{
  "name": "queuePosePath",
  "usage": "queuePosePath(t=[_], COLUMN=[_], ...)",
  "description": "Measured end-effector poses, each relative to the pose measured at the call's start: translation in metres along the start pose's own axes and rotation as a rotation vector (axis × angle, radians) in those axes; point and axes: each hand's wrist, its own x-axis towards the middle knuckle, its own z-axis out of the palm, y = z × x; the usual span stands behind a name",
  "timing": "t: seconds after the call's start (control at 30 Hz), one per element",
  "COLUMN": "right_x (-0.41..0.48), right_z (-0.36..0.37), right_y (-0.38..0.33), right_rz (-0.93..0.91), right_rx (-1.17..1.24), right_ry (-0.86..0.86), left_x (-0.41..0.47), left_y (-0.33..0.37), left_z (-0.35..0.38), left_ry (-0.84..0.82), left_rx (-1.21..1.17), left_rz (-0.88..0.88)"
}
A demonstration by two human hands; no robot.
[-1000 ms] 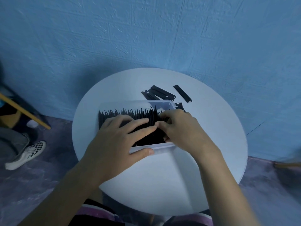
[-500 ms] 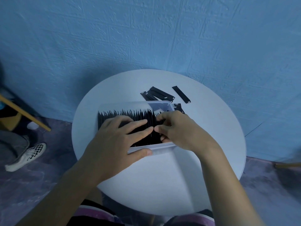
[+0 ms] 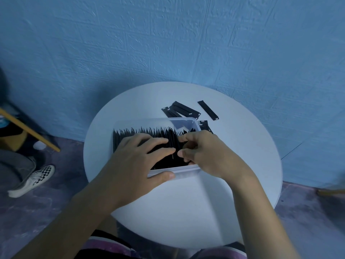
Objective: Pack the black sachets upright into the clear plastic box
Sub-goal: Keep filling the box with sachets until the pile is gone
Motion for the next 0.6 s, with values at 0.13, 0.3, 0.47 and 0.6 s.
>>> queuePosePath(t=[0.13, 0.3, 0.47, 0.6], right_x=[0.001, 0.0, -0.002, -0.003], right_z=[0.001, -0.005, -0.005, -0.013], right_y=[0.005, 0.006, 0.003, 0.004], right_rz=[-0.008, -0.022, -0.036, -0.019], right_rx=[-0.007, 0.032, 0.025, 0.164], right_ry=[0.002, -0.038, -0.041, -0.02], left_x=[0.003, 0.003, 0.003, 0.003], left_y=[0.002, 0.001, 0.002, 0.002], left_z=[0.002, 0.004, 0.006, 0.005], left_ry=[-0.048, -0.039, -0.022, -0.043], left_rx=[0.027, 0.05, 0.065, 0.072], left_rz=[0.019, 0.024, 0.05, 0.028])
